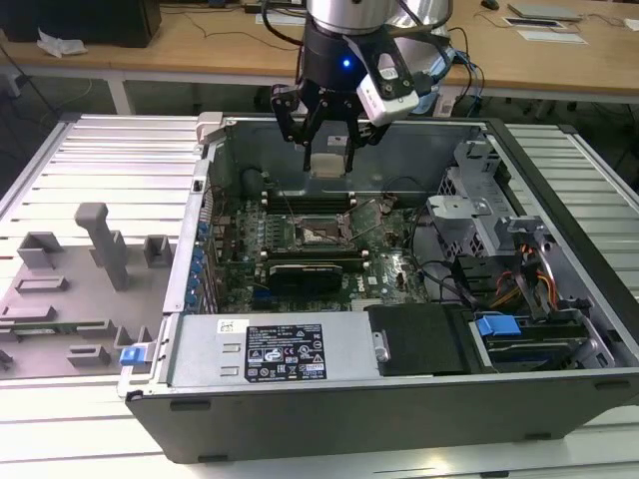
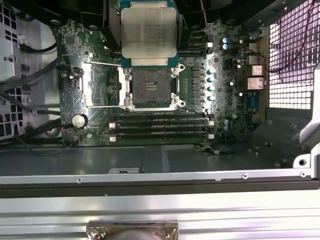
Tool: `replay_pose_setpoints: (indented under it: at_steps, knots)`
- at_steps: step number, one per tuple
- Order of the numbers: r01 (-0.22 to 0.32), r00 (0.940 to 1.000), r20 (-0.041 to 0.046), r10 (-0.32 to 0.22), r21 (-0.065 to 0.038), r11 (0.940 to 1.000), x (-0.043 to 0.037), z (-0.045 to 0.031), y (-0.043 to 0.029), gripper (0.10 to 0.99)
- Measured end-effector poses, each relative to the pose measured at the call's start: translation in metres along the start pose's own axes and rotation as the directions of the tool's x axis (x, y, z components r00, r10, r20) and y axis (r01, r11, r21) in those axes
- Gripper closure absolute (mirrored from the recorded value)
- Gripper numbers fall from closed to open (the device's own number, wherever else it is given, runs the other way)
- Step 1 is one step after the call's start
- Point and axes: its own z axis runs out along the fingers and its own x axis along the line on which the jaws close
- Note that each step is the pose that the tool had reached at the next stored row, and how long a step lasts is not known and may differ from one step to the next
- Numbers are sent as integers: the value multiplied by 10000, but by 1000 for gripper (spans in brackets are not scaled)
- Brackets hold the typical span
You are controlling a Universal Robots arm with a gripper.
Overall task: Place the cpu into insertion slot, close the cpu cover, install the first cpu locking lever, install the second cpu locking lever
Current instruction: 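Place the cpu into insertion slot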
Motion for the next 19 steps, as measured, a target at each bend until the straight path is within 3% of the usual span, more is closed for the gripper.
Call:
replay_pose_setpoints:
  at_steps: [4, 10, 12, 14, 16, 19]
  knots:
    - [0, 10000, 0, 0, 25, 10000, -2, 131, -11, 545]
    - [-6, 10000, 3, 5, 119, 9999, -4, 238, -17, 545]
    - [-268, 9996, 29, 268, 195, 9994, -4, 262, -20, 545]
    - [-662, 9978, 61, 661, 193, 9976, -4, 267, -20, 545]
    - [-1079, 9941, 98, 1077, 181, 9940, -4, 271, -20, 545]
    - [-2022, 9792, 178, 2019, 150, 9792, -5, 275, -20, 545]
